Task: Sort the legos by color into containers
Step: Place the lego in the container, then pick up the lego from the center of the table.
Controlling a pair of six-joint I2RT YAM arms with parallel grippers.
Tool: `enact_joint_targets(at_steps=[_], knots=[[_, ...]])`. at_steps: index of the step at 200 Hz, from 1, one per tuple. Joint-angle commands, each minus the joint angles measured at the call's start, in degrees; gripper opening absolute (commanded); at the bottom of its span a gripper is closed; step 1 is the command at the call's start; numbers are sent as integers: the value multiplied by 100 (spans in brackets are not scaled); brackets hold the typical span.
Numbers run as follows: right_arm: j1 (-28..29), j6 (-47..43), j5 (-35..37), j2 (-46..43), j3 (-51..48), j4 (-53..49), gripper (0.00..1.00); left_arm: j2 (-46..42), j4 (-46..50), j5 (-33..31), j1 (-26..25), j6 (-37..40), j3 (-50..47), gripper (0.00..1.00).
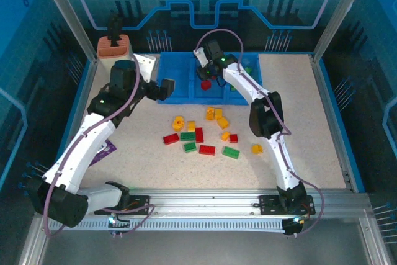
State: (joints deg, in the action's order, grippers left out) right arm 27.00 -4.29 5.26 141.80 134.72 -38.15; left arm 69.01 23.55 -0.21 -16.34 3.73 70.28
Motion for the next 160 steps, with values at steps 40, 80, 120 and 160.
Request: enact_joint_targets(at_steps=[40,80,120,160], knots=[[-47,-57,-259,-457,-212,161,44,-42,-11,-68,17,3,90,99],[141,74,-32,-2177,-1776,213,46,-21,135,-91,17,109,215,99],[367,1074,397,-4286,-4604,98,51,36,317,-204,24,160,217,99],[575,1814,486,-5651,-6827,304,64,93,500,-56,78,-56,279,99]])
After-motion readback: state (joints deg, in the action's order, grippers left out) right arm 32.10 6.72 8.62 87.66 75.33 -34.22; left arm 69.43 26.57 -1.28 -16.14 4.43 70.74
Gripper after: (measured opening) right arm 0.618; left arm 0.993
